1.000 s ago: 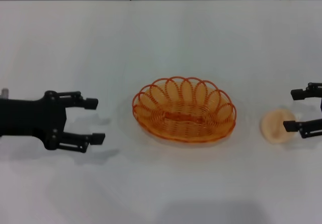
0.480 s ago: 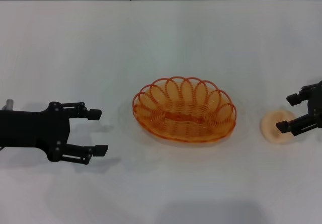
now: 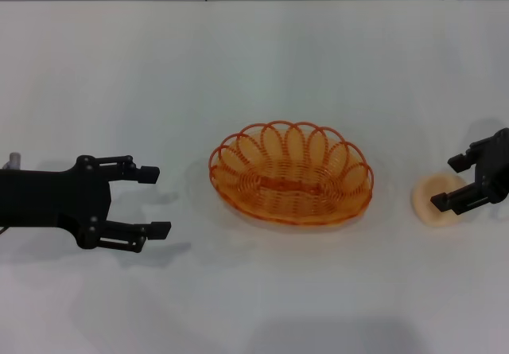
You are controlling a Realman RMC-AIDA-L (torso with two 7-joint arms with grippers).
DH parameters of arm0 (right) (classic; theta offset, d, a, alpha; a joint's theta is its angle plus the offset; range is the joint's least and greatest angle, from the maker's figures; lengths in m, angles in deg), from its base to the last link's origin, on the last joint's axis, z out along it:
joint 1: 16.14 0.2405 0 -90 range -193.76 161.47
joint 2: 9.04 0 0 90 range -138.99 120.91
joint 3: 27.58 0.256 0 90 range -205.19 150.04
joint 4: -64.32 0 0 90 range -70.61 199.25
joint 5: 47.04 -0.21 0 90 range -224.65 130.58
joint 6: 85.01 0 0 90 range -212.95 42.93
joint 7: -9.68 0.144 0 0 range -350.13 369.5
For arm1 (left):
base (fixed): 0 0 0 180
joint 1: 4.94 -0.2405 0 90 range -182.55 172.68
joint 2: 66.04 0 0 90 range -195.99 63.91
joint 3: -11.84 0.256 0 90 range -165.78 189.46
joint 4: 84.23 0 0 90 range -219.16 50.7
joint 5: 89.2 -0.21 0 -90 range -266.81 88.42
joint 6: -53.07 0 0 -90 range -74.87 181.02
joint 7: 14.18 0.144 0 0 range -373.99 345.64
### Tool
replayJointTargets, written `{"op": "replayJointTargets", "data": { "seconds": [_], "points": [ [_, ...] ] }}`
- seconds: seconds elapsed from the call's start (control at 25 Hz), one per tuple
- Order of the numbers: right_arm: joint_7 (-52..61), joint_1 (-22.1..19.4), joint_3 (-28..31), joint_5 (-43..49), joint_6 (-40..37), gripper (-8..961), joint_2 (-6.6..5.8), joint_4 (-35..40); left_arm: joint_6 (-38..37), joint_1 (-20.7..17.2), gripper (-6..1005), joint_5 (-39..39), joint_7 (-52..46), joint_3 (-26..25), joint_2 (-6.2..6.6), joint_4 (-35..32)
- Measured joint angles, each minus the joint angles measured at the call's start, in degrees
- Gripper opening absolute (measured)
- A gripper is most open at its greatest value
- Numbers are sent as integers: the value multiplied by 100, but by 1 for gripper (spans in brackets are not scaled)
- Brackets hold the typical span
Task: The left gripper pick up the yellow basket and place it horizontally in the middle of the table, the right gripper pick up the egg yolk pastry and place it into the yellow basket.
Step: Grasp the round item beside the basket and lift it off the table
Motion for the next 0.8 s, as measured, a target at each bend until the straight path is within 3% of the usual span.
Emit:
{"op": "replayJointTargets", "data": {
  "seconds": [0.28, 0.72, 0.8],
  "points": [
    [-22, 26, -10, -39, 8, 717, 4, -55, 21, 1, 862, 12, -1, -127, -1, -4],
    [-39, 46, -25, -60, 22, 278, 5, -140, 25, -5, 862, -29, 12, -127, -8, 1],
    [-44, 45, -25, -60, 22, 260, 4, -141, 25, -8, 862, -33, 9, -122, -8, 1]
  ]
}}
